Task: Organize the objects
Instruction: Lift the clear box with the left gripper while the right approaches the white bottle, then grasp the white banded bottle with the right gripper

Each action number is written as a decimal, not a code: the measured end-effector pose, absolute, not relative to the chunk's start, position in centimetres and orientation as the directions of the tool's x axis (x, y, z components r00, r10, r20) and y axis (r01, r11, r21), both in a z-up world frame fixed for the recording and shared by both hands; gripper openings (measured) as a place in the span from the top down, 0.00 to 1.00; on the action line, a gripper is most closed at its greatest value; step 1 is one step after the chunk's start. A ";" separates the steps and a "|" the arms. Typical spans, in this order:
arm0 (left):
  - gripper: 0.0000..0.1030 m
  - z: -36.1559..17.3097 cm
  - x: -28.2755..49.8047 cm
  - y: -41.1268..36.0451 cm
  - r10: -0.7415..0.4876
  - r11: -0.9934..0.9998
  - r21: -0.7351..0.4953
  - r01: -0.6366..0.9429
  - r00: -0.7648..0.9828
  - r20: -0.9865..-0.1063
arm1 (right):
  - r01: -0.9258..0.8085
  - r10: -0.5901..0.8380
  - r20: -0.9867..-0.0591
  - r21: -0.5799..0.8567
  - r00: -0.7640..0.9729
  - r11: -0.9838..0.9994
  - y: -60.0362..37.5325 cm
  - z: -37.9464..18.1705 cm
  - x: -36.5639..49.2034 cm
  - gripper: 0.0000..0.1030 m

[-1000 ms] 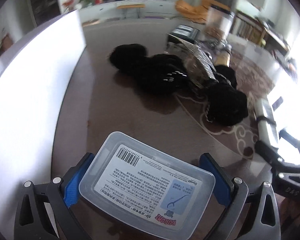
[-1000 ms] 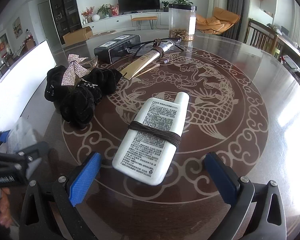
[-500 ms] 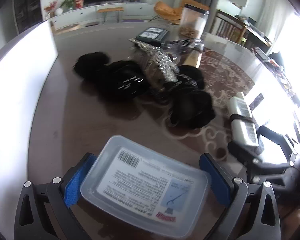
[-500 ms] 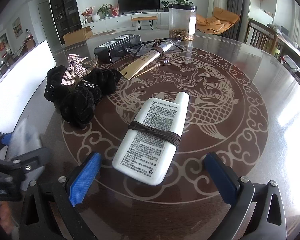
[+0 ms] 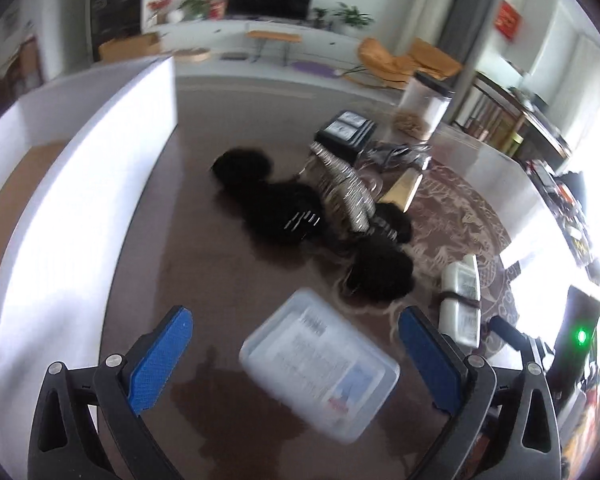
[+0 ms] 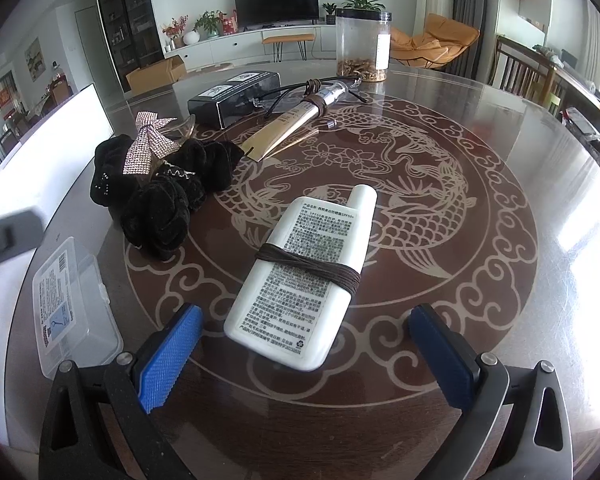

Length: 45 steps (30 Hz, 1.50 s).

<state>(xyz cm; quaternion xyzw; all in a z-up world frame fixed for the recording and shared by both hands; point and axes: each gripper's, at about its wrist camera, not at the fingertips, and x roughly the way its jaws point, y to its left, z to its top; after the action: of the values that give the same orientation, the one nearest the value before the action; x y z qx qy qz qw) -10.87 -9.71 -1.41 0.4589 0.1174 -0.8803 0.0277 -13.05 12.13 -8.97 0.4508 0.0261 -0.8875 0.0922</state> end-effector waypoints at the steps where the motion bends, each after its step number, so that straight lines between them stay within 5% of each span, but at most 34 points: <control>1: 0.00 -1.5 -10.3 -9.5 0.045 -0.972 -0.168 0.165 -0.570 -0.820 | 0.187 -0.139 -0.805 0.036 -0.577 -0.982 12.1 -8.9 -13.0 0.00; 30: 0.00 -5.8 -8.4 -10.4 -0.014 -0.988 -0.058 0.141 -0.464 -0.886 | 0.215 -0.246 -0.777 0.145 -0.580 -0.966 13.6 -8.5 -12.4 0.00; 31: 0.02 -5.8 -8.3 -10.3 -0.021 -0.991 -0.045 0.129 -0.472 -0.881 | 0.225 -0.282 -0.767 0.182 -0.576 -0.957 14.0 -8.4 -12.2 0.00; 33: 0.40 -5.6 -7.8 -9.7 -0.038 -0.995 -0.012 0.096 -0.503 -0.863 | 0.236 -0.380 -0.730 0.298 -0.568 -0.925 15.5 -8.2 -11.7 0.00; 37: 0.40 -5.6 -6.7 -9.1 -0.031 -0.998 0.000 0.058 -0.539 -0.841 | 0.201 -0.413 -0.749 0.363 -0.517 -0.910 16.0 -7.7 -11.9 0.00; 41: 0.40 -5.5 -5.4 -8.9 -0.011 -0.999 -0.012 0.037 -0.559 -0.829 | 0.238 -0.348 -0.828 0.266 -0.440 -0.934 12.8 -7.7 -14.0 0.01; 42: 0.40 -5.5 -5.2 -8.9 -0.002 -0.999 -0.021 0.034 -0.560 -0.828 | 0.237 -0.287 -0.852 0.198 -0.438 -0.951 11.8 -7.7 -14.6 0.03; 43: 0.40 -5.4 -4.9 -9.2 0.008 -0.999 -0.032 0.032 -0.563 -0.826 | 0.234 -0.213 -0.874 0.118 -0.437 -0.965 10.8 -7.8 -15.2 0.17; 44: 0.40 -5.2 -4.9 -9.1 0.019 -0.999 -0.041 0.027 -0.566 -0.824 | 0.236 -0.109 -0.884 -0.002 -0.455 -0.972 9.8 -7.7 -15.4 0.43; 45: 0.40 -5.1 -4.4 -9.2 0.026 -0.999 -0.047 0.021 -0.571 -0.820 | 0.244 -0.102 -0.883 -0.015 -0.459 -0.970 9.5 -7.5 -15.5 0.47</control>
<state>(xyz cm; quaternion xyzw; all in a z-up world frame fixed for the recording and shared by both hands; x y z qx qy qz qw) -4.43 -9.24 -5.08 0.4630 0.0256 -0.8860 -0.0014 -15.50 9.55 -7.52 0.5100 0.0697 -0.8513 0.1015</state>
